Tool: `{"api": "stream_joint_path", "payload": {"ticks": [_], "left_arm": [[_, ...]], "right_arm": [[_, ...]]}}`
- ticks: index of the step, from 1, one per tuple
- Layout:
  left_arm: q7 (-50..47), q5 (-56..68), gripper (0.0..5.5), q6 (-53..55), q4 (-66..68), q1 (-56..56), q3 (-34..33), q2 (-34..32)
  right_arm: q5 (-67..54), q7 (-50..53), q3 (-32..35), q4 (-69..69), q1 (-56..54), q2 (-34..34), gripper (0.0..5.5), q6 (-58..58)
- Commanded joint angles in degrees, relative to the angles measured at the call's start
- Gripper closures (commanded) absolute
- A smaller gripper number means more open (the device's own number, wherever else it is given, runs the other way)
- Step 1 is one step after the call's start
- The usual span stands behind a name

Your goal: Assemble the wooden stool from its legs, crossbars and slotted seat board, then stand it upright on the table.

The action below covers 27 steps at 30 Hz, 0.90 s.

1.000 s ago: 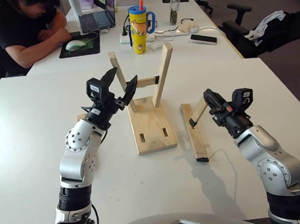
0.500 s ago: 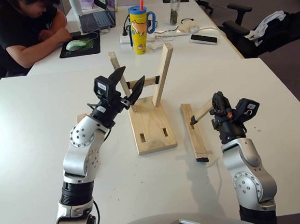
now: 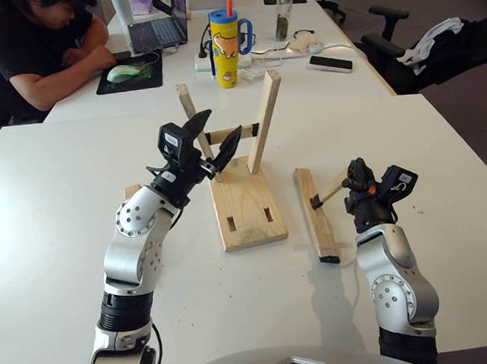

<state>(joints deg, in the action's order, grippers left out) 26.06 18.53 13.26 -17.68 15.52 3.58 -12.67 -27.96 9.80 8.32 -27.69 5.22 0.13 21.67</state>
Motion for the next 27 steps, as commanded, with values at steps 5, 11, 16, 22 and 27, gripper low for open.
{"api": "stream_joint_path", "payload": {"ticks": [5,11,16,22,27], "left_arm": [[0.20,-0.07,2.10,0.46,0.26,0.50,-0.29,-0.32],[-0.43,-0.07,2.10,0.95,-0.60,-0.32,-0.58,-0.31],[-1.03,-0.16,2.10,1.25,-1.53,-1.11,-0.61,-0.32],[-0.80,-0.60,2.10,0.72,-1.56,-2.09,0.07,-0.46],[-1.27,-0.71,2.10,0.44,-1.92,-2.18,0.14,0.10]], "right_arm": [[2.12,-1.96,-1.52,0.52,-0.07,-1.09,5.08,1.93],[8.57,-4.55,-6.40,-0.13,1.93,-4.34,5.08,2.39],[13.78,-6.65,-9.90,-0.43,3.64,-6.29,5.08,0.81],[19.22,-10.01,-12.67,0.04,3.95,-7.61,5.08,-6.47],[18.69,-11.45,-11.89,2.87,4.25,-6.59,5.08,-8.21]]}}
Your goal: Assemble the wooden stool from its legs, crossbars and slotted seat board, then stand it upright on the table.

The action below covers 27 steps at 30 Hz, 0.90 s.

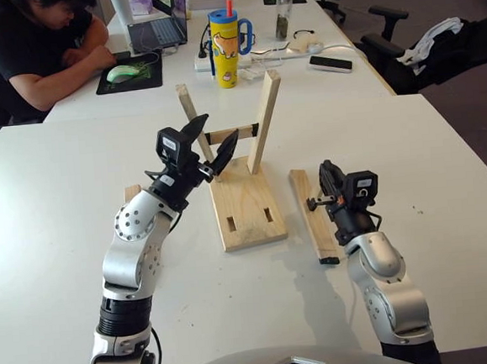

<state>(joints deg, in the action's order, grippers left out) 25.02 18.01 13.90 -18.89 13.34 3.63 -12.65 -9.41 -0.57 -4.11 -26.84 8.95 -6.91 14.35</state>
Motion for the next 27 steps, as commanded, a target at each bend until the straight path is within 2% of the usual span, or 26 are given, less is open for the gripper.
{"api": "stream_joint_path", "payload": {"ticks": [1,10,27], "left_arm": [[-0.30,-0.19,2.10,-0.31,-0.54,0.05,-0.07,0.13],[-1.02,-0.39,2.10,-0.84,0.01,0.55,-0.51,0.72],[-0.75,-0.71,2.10,-2.37,2.45,1.55,-1.23,0.21]], "right_arm": [[0.08,-1.19,0.81,2.89,0.37,0.55,5.08,-1.06],[2.19,-3.46,0.64,9.17,1.49,-0.23,5.08,-4.40],[3.33,-3.95,1.36,9.81,4.58,-0.20,5.08,-6.10]]}}
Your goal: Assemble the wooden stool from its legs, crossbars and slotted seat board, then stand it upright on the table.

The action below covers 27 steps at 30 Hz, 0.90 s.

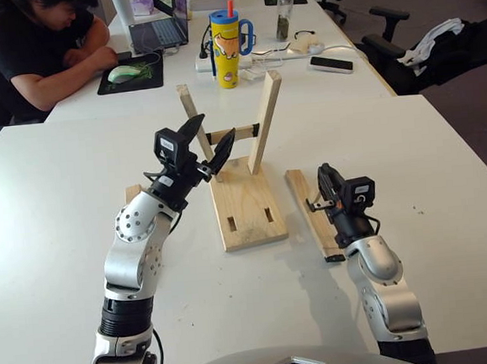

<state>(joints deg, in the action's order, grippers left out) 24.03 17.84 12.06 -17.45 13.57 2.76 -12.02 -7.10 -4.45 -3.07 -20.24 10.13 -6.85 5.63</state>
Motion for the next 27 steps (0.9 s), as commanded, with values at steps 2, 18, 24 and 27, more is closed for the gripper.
{"api": "stream_joint_path", "payload": {"ticks": [2,18,24,27], "left_arm": [[0.36,-0.57,2.10,-0.79,1.58,1.65,-0.42,-0.45],[1.13,-1.51,2.10,-4.14,4.57,2.49,-0.61,-0.59],[-0.76,-2.64,2.10,-4.95,3.01,-0.16,-0.23,0.58],[-1.35,-3.03,2.10,-5.18,2.59,-0.71,0.16,1.18]], "right_arm": [[1.17,0.03,0.20,3.46,2.92,-0.14,5.08,2.65],[-1.14,-0.13,3.17,-5.80,-4.52,-0.25,3.48,8.59],[-4.84,0.00,6.68,-9.73,-16.70,-1.87,3.48,17.75],[-7.28,-0.26,8.45,-9.84,-23.14,-2.24,3.74,20.56]]}}
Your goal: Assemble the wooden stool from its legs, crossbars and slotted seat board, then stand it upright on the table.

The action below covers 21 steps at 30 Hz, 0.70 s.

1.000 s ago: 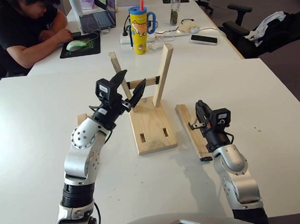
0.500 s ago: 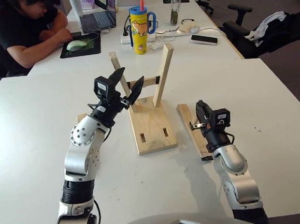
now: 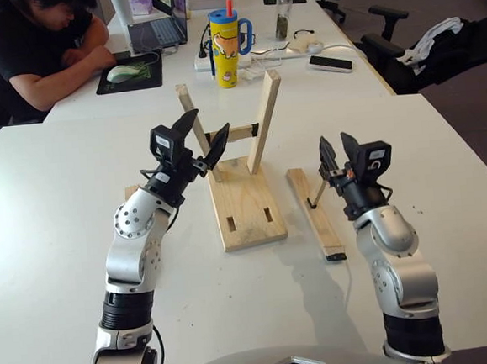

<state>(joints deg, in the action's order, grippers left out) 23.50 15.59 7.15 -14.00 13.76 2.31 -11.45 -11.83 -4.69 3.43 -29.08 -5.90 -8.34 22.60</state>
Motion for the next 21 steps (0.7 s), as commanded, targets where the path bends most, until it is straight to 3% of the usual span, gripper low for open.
{"api": "stream_joint_path", "payload": {"ticks": [1,10,21], "left_arm": [[-0.99,-0.90,2.10,-0.32,-0.97,-1.05,0.78,0.79],[-3.20,-2.12,2.10,-1.09,-0.78,-1.35,0.88,2.25],[-3.57,-2.12,2.10,-1.26,-1.17,-1.90,1.54,2.88]], "right_arm": [[-3.07,-0.06,2.45,-0.55,-9.24,-1.03,3.89,4.64],[-4.18,-0.60,2.20,1.09,-13.59,-1.45,5.43,7.93],[-1.16,-1.07,-0.68,0.08,-16.56,-2.01,5.50,3.97]]}}
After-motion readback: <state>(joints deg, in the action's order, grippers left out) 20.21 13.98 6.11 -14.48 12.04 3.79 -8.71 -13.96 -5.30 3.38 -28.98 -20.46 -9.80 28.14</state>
